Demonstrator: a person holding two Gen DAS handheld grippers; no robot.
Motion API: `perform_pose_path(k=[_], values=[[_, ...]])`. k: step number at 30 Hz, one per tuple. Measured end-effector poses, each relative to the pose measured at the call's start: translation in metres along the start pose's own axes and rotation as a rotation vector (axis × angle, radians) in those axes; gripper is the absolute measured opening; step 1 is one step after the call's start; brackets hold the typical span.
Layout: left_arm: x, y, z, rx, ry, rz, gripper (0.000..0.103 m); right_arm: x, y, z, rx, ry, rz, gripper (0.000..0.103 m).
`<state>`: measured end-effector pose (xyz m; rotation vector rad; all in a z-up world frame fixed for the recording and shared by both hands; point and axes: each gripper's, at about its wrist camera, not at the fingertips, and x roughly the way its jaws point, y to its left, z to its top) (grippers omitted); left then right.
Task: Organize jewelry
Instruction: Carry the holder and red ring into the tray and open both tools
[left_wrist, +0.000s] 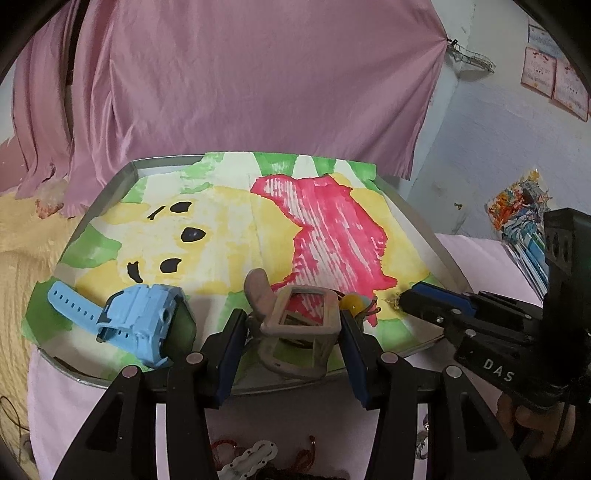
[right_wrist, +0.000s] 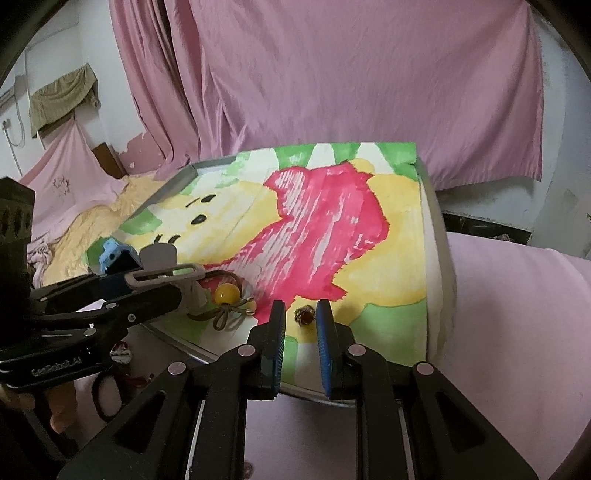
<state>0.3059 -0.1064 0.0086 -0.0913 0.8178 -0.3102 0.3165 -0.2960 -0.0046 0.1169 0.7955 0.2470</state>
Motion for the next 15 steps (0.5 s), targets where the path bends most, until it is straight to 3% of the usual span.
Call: perform_pose_path(k=[2, 5, 6, 9, 12, 15], values=[[-0.003, 0.001, -0.001, 0.001, -0.012, 0.000, 0.048, -0.007, -0.002, -0.001, 0.015, -0.025, 0.008, 0.015], [-0.012, 0.001, -0.003, -0.004, -0.042, -0.002, 0.059, -0.018, -0.004, -0.004, 0.031, -0.066, 0.004, 0.016], [-0.016, 0.000, -0.004, -0.007, -0.056, -0.007, 0.059, -0.023, -0.005, -0.006, 0.036, -0.083, 0.002, 0.021], [-0.025, 0.001, -0.007, -0.010, -0.086, 0.003, 0.060, -0.035, -0.006, -0.010, 0.052, -0.129, -0.011, 0.050], [-0.036, 0.001, -0.011, -0.011, -0.122, 0.017, 0.068, -0.050, -0.003, -0.014, 0.052, -0.181, -0.028, 0.052], [-0.048, 0.002, -0.016, -0.018, -0.161, 0.029, 0.075, -0.061, -0.001, -0.020, 0.048, -0.219, -0.043, 0.063]])
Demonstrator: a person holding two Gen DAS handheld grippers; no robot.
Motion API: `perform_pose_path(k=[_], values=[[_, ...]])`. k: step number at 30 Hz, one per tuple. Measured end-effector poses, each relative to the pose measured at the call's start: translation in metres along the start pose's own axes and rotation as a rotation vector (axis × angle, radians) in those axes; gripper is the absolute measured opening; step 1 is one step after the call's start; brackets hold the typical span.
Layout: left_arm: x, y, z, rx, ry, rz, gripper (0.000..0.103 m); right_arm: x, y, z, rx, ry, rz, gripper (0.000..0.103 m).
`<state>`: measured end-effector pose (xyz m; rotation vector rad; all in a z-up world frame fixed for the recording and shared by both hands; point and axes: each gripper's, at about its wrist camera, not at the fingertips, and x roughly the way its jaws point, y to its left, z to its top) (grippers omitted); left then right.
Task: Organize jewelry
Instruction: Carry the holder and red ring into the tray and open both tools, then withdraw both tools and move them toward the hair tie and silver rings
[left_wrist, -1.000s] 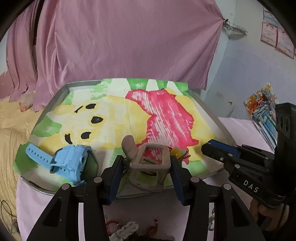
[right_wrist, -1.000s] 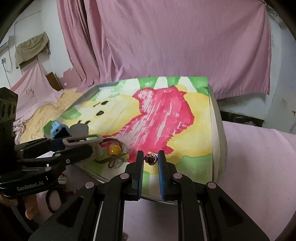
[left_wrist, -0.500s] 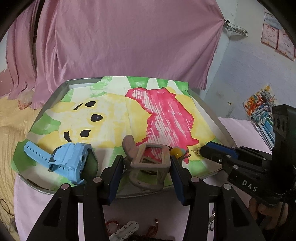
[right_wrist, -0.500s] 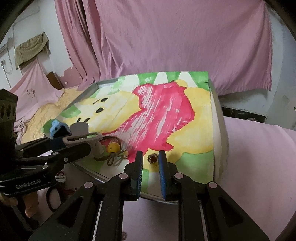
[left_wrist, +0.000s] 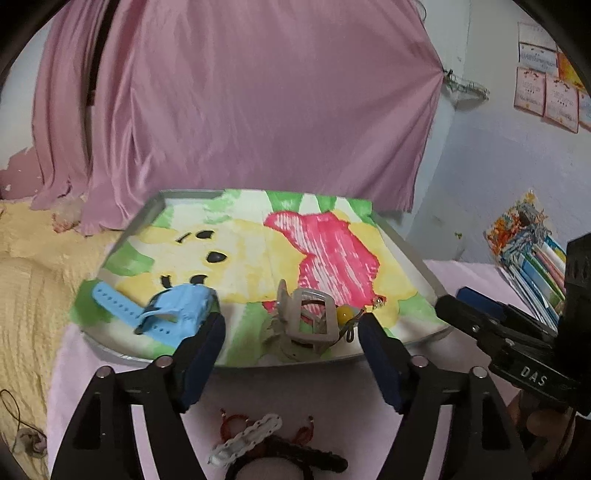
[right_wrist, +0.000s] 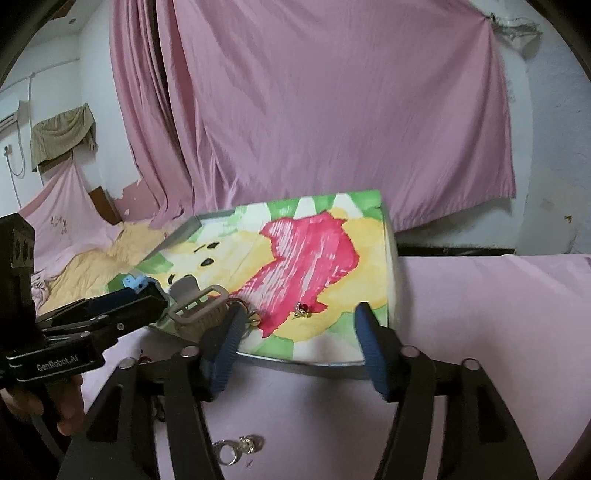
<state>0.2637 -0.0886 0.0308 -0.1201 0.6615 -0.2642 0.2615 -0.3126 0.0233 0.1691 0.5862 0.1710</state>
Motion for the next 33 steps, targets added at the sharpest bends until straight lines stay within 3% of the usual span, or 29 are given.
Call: perform_pose_path(k=[5, 7, 9, 20, 33], values=[[-0.020, 0.005, -0.008, -0.007, -0.057, 0.028, 0.086, -0.022, 0.004, -0.009, -0.005, -0.054, -0.025, 0.077], [-0.031, 0.006, -0.014, -0.009, -0.094, 0.038, 0.098, -0.033, 0.006, -0.013, -0.007, -0.086, -0.038, 0.085], [-0.042, 0.007, -0.019, -0.020, -0.143, 0.048, 0.101, -0.043, 0.008, -0.017, -0.010, -0.115, -0.047, 0.089], [-0.089, 0.009, -0.047, 0.000, -0.289, 0.077, 0.102, -0.092, 0.031, -0.043, -0.060, -0.252, -0.067, 0.091], [-0.121, 0.026, -0.080, -0.016, -0.344, 0.102, 0.102, -0.110, 0.054, -0.067, -0.114, -0.294, -0.072, 0.091]])
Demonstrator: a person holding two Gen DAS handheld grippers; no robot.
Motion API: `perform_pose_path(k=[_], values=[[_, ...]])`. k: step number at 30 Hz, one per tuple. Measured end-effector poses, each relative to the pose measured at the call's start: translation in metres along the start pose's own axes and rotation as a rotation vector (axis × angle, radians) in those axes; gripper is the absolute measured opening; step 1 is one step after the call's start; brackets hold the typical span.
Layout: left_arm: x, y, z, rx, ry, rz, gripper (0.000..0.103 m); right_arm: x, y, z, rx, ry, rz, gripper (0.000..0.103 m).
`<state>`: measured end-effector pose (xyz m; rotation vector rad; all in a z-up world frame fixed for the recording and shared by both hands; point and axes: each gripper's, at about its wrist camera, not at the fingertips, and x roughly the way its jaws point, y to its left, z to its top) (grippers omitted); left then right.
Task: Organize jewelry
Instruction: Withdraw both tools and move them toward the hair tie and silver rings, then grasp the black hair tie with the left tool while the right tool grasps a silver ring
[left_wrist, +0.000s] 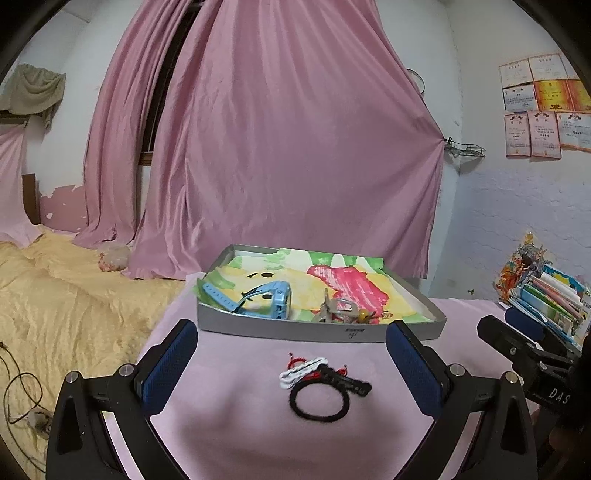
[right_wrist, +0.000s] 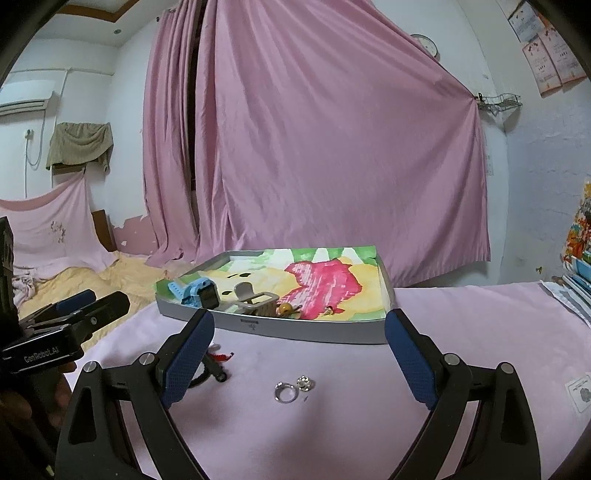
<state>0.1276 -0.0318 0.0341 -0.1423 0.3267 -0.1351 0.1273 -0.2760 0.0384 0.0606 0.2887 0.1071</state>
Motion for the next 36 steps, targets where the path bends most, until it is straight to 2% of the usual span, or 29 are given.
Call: perform_pose_path(k=[7, 15, 19, 29, 36], values=[[-0.003, 0.007, -0.011, 0.016, 0.029, 0.014, 0.102, 0.000, 0.007, -0.009, -0.030, 0.032, -0.005, 0.091], [0.007, 0.012, -0.020, 0.011, 0.132, -0.023, 0.102, 0.012, 0.008, -0.017, -0.050, 0.137, 0.000, 0.091], [0.016, 0.012, -0.023, 0.016, 0.188, -0.013, 0.102, 0.018, 0.007, -0.020, -0.047, 0.184, 0.013, 0.091], [0.030, 0.013, -0.028, 0.021, 0.270, -0.019, 0.102, 0.032, 0.006, -0.025, -0.027, 0.275, 0.038, 0.090], [0.042, 0.011, -0.030, 0.023, 0.342, -0.042, 0.083, 0.051, 0.007, -0.029, -0.021, 0.388, 0.048, 0.067]])
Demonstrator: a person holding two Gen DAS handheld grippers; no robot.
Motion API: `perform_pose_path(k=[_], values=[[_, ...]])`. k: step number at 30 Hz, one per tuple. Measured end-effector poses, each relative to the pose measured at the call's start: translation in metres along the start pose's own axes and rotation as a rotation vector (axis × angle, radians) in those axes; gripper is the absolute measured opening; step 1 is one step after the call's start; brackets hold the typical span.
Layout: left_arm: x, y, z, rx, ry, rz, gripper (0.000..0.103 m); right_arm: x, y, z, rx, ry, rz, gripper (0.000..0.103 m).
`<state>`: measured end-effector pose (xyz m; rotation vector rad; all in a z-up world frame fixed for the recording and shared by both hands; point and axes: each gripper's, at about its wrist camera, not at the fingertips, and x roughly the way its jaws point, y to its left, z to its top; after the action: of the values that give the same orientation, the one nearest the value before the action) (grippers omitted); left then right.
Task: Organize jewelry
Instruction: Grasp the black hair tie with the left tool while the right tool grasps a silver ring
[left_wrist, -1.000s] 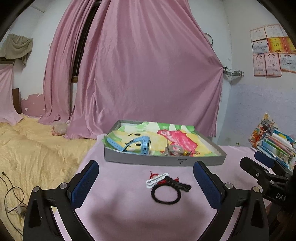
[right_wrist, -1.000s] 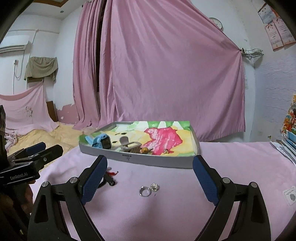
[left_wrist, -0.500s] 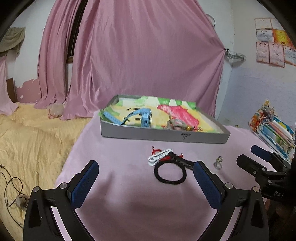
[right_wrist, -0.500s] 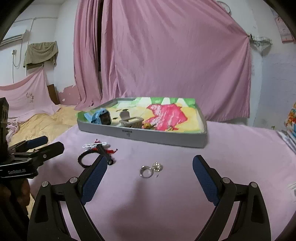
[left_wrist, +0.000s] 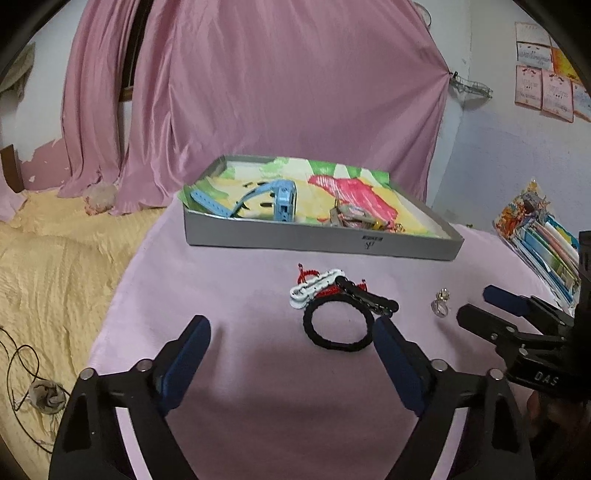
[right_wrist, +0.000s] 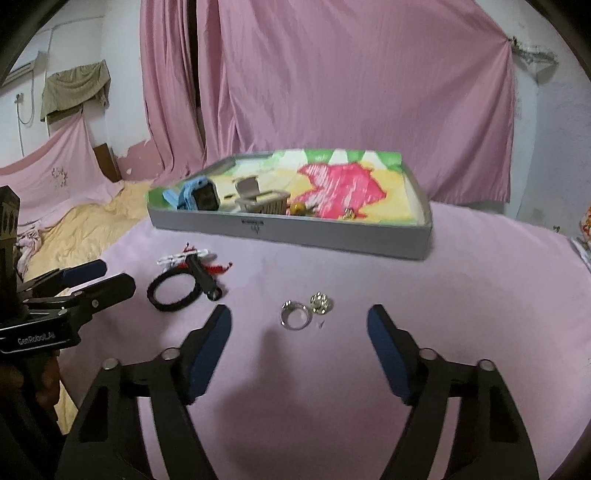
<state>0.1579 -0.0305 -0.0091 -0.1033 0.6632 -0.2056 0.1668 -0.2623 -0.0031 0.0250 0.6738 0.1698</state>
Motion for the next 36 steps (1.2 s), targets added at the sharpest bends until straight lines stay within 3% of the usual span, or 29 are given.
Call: perform_pose_path(k=[5, 14, 16, 22, 30, 33, 36], values=[[0.013, -0.002, 0.003, 0.007, 0.069, -0.008, 0.066, 0.011, -0.002, 0.002, 0.014, 0.061, 0.018, 0.065], [0.026, -0.012, 0.009, 0.054, 0.136, -0.011, 0.044, 0.025, 0.001, 0.008, 0.007, 0.140, 0.048, 0.047], [0.029, -0.015, 0.010, 0.065, 0.150, -0.011, 0.038, 0.028, 0.002, 0.010, 0.007, 0.152, 0.055, 0.037], [0.033, -0.022, 0.014, 0.099, 0.164, 0.004, 0.025, 0.035, 0.005, 0.013, -0.003, 0.170, 0.059, 0.032], [0.037, -0.024, 0.017, 0.122, 0.183, -0.008, 0.014, 0.038, 0.004, 0.015, 0.004, 0.165, 0.073, 0.028], [0.037, -0.026, 0.017, 0.142, 0.190, 0.000, 0.009, 0.038, 0.003, 0.014, 0.009, 0.164, 0.073, 0.019], [0.036, -0.029, 0.016, 0.152, 0.193, 0.000, 0.005, 0.037, 0.003, 0.014, 0.010, 0.163, 0.079, 0.018]])
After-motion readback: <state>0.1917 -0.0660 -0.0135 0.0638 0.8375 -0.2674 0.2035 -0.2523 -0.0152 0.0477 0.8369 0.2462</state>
